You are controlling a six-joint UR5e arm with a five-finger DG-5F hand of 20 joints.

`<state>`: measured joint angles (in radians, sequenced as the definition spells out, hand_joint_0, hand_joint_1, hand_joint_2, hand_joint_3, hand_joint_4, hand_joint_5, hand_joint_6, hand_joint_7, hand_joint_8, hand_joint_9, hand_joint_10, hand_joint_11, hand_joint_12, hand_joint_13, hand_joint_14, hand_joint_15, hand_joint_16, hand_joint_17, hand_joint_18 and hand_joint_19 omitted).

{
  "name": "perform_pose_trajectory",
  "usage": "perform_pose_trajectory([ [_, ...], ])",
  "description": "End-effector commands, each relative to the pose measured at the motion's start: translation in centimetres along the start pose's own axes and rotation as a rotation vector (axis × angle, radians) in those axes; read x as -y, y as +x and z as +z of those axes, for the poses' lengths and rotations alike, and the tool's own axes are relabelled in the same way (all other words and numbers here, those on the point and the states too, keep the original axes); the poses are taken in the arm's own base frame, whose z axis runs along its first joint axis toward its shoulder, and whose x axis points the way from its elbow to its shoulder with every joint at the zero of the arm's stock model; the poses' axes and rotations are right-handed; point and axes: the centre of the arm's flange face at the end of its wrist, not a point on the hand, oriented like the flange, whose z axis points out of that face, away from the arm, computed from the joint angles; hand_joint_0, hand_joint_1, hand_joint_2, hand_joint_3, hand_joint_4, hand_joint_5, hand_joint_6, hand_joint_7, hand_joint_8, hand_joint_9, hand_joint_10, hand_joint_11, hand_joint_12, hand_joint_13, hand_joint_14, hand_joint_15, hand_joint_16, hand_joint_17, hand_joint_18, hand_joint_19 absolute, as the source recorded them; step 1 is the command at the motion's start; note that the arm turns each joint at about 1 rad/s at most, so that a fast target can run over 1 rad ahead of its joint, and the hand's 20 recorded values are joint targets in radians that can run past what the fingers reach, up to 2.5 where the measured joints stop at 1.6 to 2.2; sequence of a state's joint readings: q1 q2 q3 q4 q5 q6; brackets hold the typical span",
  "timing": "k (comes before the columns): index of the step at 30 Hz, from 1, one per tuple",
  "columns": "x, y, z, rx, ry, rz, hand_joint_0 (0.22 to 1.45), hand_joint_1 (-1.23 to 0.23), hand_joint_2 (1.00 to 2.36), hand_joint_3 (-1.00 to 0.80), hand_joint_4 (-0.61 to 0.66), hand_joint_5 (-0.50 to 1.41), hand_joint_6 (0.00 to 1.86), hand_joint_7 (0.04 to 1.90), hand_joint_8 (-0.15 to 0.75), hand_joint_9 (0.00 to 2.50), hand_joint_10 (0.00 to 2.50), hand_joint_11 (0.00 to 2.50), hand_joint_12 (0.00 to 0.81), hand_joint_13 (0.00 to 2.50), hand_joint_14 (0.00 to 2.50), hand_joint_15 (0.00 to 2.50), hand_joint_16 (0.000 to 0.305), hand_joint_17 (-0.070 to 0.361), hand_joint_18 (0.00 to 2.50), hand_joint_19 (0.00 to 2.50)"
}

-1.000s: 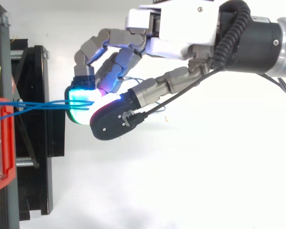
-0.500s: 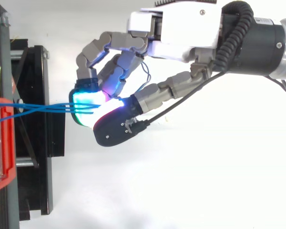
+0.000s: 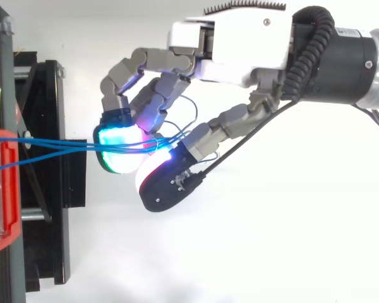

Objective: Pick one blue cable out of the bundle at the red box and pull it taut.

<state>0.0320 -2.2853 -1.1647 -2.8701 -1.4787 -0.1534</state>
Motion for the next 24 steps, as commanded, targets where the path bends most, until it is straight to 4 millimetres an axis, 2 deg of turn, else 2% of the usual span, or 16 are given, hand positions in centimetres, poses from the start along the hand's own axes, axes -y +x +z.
perform_pose_trajectory([
  [1,0.00,0.02,0.02,0.000,0.000,0.000,0.65,-0.93,1.00,-0.50,0.17,-0.20,0.93,1.06,0.345,1.02,0.00,1.51,0.391,0.73,0.02,0.58,0.053,0.120,0.61,0.39],
  [2,-0.11,0.00,0.00,0.000,-0.002,0.000,0.57,-0.90,1.00,-0.50,0.18,-0.20,0.93,1.05,0.348,1.01,0.00,1.51,0.396,0.73,0.02,0.59,0.055,0.123,0.61,0.41],
  [5,0.05,0.14,-0.01,-0.002,0.001,0.000,0.50,-0.80,1.00,-0.50,0.20,-0.19,0.93,1.03,0.366,1.02,0.00,1.50,0.411,0.73,0.02,0.60,0.059,0.132,0.61,0.44],
  [8,-0.06,0.13,-0.02,-0.002,0.000,-0.002,0.49,-0.68,1.00,-0.50,0.19,-0.19,0.93,1.01,0.376,1.04,0.00,1.49,0.416,0.72,0.02,0.60,0.060,0.135,0.60,0.46],
  [11,0.06,0.13,-0.01,-0.001,0.001,-0.002,0.54,-0.62,1.00,-0.50,0.18,-0.19,0.92,1.03,0.351,1.03,0.00,1.48,0.400,0.71,0.02,0.60,0.057,0.128,0.57,0.48],
  [13,0.06,0.13,-0.01,-0.001,0.001,0.000,0.57,-0.62,1.00,-0.50,0.17,-0.19,0.92,1.04,0.338,1.02,0.00,1.48,0.392,0.70,0.02,0.61,0.055,0.124,0.56,0.49],
  [18,0.00,0.12,0.01,-0.001,0.001,0.000,0.62,-0.69,1.01,-0.27,0.16,-0.19,0.92,1.08,0.339,1.03,0.00,1.49,0.388,0.70,0.02,0.60,0.054,0.122,0.56,0.49],
  [24,0.07,0.15,-0.02,-0.002,0.003,0.000,0.66,-0.77,1.01,-0.22,0.13,-0.19,0.93,1.08,0.348,1.03,0.00,1.48,0.391,0.71,0.02,0.59,0.054,0.122,0.58,0.45],
])
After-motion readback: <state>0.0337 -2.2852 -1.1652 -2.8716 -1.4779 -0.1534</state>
